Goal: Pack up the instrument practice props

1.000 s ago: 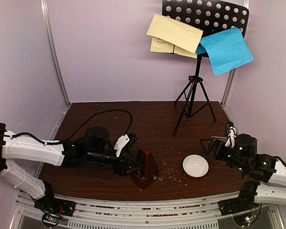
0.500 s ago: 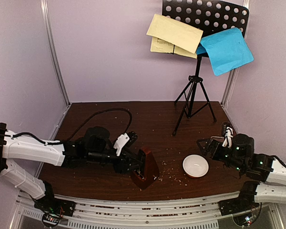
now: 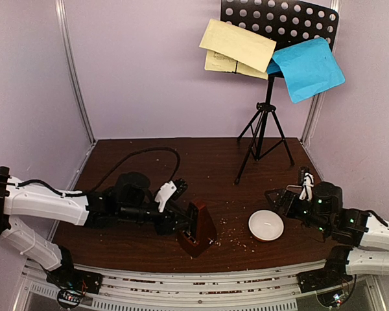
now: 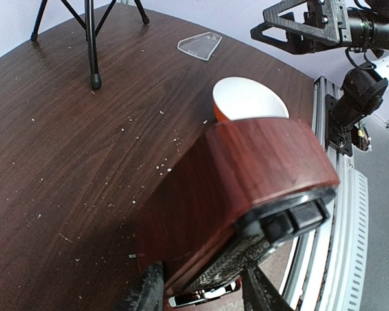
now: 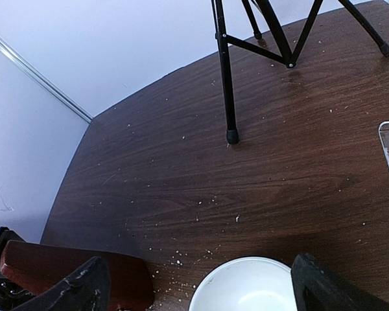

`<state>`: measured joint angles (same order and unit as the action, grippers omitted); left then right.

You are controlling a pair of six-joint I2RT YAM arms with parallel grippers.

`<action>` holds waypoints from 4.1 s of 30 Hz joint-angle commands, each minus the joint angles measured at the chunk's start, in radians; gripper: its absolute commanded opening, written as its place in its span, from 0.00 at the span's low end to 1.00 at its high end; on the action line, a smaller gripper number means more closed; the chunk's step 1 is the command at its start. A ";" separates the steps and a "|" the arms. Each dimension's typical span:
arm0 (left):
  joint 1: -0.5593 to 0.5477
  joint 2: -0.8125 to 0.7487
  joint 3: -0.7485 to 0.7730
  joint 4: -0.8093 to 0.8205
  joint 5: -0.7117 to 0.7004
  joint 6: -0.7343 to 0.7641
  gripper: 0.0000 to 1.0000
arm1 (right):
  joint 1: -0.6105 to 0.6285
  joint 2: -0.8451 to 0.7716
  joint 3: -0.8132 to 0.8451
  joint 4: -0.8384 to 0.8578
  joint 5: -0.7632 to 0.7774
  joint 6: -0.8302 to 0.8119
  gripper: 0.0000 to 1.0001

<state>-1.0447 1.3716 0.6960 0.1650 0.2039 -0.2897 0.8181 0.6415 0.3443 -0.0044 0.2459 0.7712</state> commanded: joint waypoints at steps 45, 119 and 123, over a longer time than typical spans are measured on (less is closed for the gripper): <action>0.081 0.061 -0.256 0.481 0.109 -0.338 0.81 | 0.365 0.765 0.223 0.358 -0.175 0.178 0.40; 0.483 -0.183 0.584 -0.566 0.004 0.223 0.98 | -0.641 0.314 0.098 -0.102 -0.443 -0.167 1.00; 0.506 -0.190 0.489 -0.429 0.027 0.228 0.98 | -0.785 0.444 0.130 -0.127 -0.447 -0.172 1.00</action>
<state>-0.5640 1.2015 1.2434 -0.3660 0.1841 -0.1009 0.1303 1.0031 0.4580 -0.1287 -0.1013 0.6239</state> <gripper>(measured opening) 0.983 0.999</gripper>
